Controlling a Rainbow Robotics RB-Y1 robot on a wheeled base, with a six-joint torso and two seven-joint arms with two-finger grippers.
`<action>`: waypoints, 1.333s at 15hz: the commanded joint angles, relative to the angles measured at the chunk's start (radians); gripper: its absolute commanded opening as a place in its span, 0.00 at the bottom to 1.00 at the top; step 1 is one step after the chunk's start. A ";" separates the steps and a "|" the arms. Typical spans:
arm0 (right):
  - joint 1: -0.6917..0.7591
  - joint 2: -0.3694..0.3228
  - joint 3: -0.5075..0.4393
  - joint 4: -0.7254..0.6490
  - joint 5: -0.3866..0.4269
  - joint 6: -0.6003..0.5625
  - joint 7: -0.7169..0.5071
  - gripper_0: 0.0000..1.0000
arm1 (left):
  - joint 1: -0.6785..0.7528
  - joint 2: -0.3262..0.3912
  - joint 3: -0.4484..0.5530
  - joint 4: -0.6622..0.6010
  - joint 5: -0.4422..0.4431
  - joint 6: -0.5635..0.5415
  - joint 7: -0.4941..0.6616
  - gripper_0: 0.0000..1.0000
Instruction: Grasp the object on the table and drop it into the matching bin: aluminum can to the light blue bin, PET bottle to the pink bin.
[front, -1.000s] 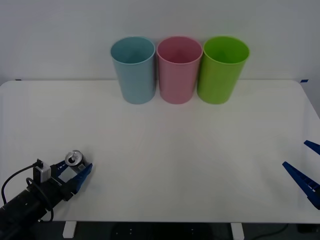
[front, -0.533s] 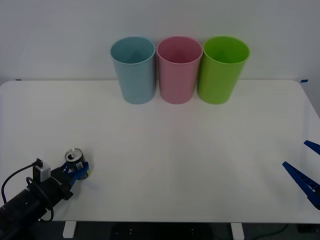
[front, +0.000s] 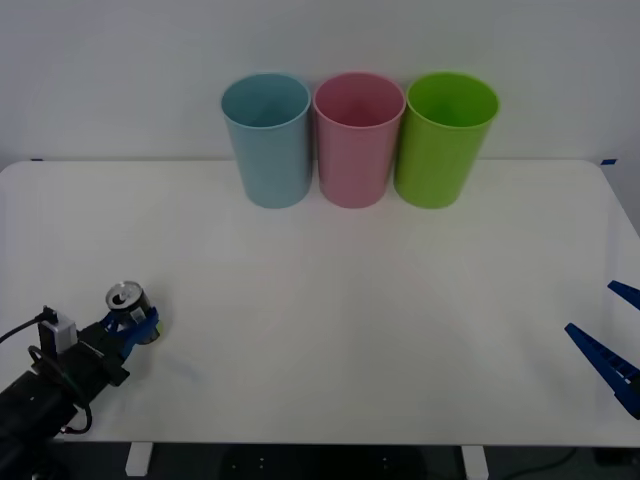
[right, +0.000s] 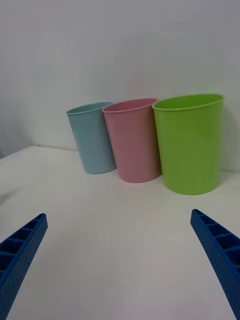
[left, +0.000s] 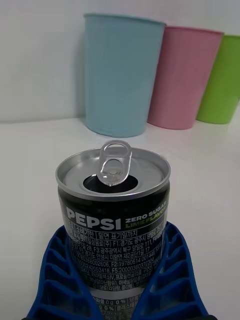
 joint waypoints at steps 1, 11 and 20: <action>0.000 0.000 0.000 0.000 0.000 0.000 0.000 1.00 | -0.011 0.000 0.037 -0.006 0.031 0.000 0.014 0.00; 0.000 0.000 0.000 0.000 0.000 0.000 0.000 1.00 | -0.186 0.000 0.072 -0.008 0.031 0.075 0.115 0.00; 0.000 0.000 0.000 0.000 0.000 0.000 0.000 1.00 | -0.354 0.028 0.029 -0.023 0.025 0.115 0.361 0.00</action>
